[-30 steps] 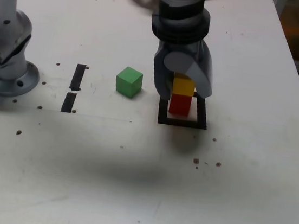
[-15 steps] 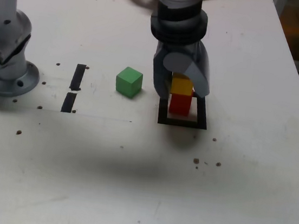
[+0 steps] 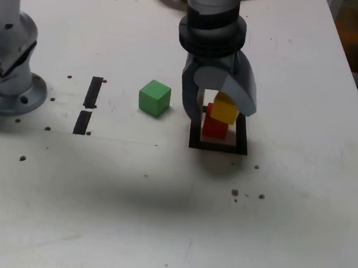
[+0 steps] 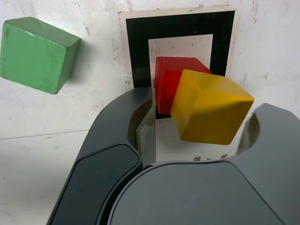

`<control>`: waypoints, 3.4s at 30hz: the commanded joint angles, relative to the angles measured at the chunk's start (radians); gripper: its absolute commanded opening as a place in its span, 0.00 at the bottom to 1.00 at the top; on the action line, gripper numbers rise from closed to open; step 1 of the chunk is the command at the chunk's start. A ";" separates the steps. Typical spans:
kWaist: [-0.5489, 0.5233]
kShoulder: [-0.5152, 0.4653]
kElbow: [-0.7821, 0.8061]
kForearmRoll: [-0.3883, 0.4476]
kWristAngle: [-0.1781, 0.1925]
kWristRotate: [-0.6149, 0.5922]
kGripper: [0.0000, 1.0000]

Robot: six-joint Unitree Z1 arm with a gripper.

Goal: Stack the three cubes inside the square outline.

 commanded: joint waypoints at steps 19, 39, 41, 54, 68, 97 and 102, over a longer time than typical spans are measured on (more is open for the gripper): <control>0.009 -0.101 -0.002 0.001 0.051 0.036 0.91; 0.009 -0.316 0.121 0.212 0.100 0.293 0.93; 0.009 -0.314 0.133 0.212 0.102 0.328 0.93; 0.088 -0.238 0.215 0.173 0.102 0.486 0.91; 0.146 -0.117 0.271 0.039 0.057 0.528 0.89; 0.162 -0.133 0.352 -0.099 0.086 0.530 0.03; 0.162 -0.152 0.247 0.048 0.076 0.513 0.01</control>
